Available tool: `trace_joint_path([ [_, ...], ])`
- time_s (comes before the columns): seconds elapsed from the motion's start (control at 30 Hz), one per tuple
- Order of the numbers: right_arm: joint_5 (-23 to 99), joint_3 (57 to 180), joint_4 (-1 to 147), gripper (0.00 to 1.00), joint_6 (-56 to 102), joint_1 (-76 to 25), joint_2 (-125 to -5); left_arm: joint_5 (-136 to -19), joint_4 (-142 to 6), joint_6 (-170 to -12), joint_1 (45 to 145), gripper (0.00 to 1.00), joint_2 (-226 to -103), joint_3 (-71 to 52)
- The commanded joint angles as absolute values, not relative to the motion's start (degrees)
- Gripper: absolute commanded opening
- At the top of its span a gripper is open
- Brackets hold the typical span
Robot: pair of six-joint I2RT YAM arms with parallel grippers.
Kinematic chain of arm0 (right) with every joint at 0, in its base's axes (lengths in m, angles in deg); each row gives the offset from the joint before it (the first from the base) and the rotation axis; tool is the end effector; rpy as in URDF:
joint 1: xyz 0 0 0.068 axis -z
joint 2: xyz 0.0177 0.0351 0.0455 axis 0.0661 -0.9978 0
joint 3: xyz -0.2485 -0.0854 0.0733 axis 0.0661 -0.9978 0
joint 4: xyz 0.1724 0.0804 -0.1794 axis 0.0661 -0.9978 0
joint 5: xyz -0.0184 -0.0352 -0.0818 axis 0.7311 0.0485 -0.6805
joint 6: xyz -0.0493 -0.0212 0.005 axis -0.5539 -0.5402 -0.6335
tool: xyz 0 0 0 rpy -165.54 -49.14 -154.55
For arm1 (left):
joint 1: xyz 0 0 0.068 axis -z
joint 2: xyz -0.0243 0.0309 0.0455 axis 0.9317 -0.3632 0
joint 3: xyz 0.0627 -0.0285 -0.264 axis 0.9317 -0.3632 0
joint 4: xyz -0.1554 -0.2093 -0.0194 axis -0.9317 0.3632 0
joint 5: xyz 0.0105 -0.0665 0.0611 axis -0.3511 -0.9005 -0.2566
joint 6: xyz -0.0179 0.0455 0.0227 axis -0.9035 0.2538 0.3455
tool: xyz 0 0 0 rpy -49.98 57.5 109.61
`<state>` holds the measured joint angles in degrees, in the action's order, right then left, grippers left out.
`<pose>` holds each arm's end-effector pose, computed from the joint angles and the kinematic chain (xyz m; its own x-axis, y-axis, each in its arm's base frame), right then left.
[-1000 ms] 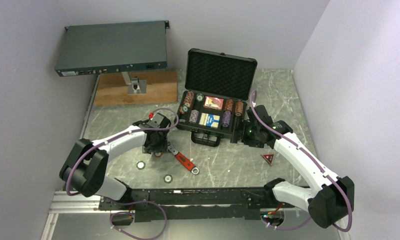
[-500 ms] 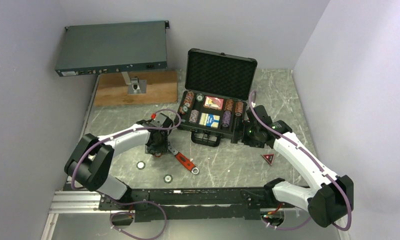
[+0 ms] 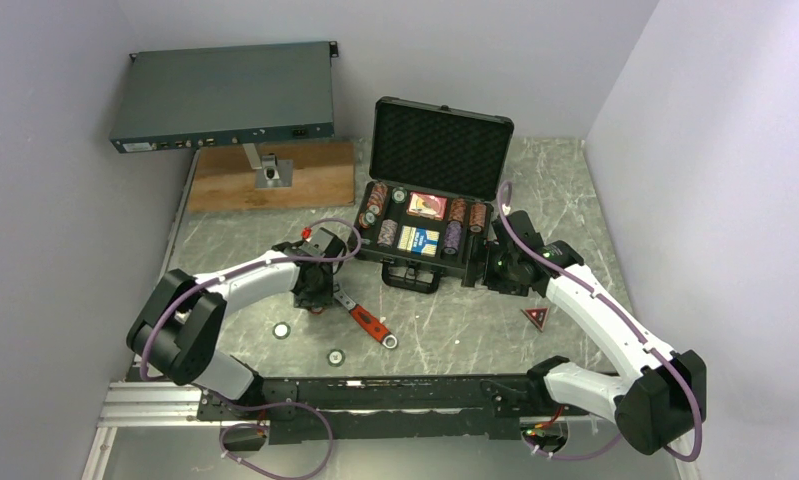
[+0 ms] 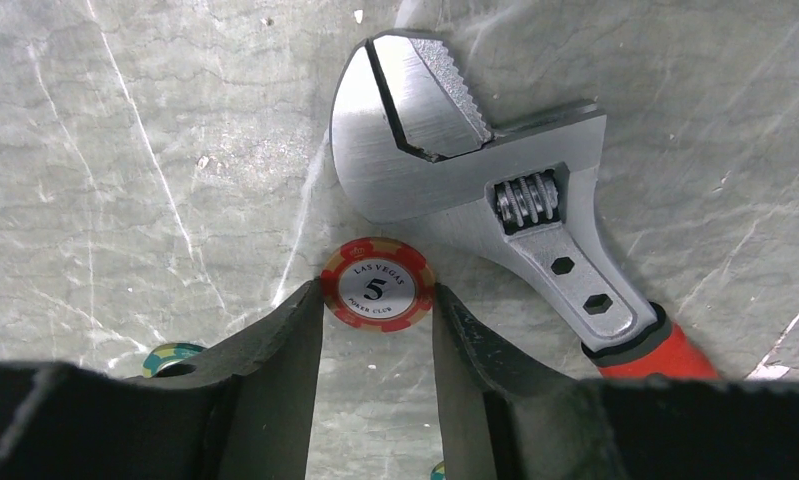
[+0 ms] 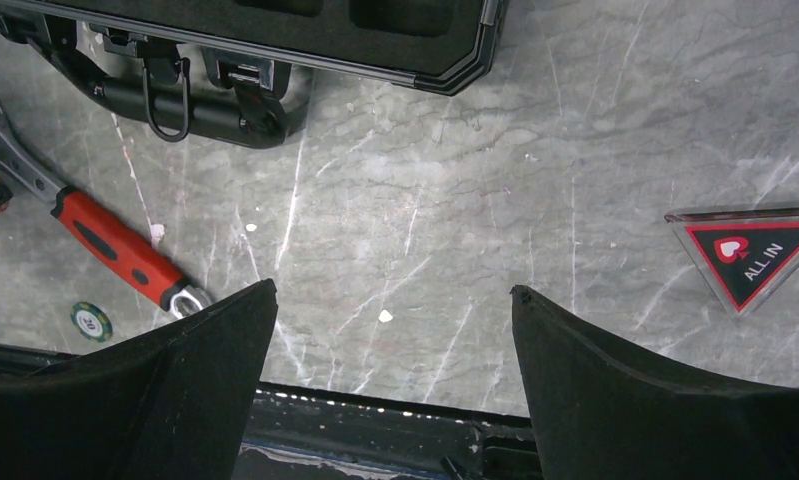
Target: Pack up texas hold em set
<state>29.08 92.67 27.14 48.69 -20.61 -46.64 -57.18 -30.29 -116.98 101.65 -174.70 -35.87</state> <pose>0.1885 0.0848 0.2567 -0.8806 0.1899 -0.4341 0.0810 0.9630 0.2570 0.2163 -0.1316 0.1603 -0.9425 -0.0930 -0.3210 -0.1004 0.9949 0.0067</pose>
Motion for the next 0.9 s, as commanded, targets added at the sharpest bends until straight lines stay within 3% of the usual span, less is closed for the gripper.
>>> trace_joint_path([
  [0.0, 28.58, 92.85, 27.66, 0.90, 47.77, -20.47, -46.36, -57.14, -29.07, -118.18, 101.82, 0.33, -174.71, -38.24],
  [0.53, 29.29, 93.93, 29.10, 0.89, 48.39, -20.47, -48.02, -56.07, -20.25, -116.21, 101.99, 0.30, -163.08, -33.04],
  [0.6, 29.28, 93.89, 29.06, 0.89, 48.39, -20.47, -47.94, -55.42, -19.00, -116.32, 102.01, 0.34, -161.78, -32.25],
  [0.77, 28.87, 93.54, 28.97, 0.89, 48.48, -20.47, -47.40, -53.30, -15.93, -118.04, 101.95, 0.59, -159.85, -31.60],
  [0.87, 28.84, 93.51, 28.92, 0.89, 48.27, -20.47, -47.42, -52.71, -14.31, -121.06, 100.56, 0.67, -159.49, -32.77],
])
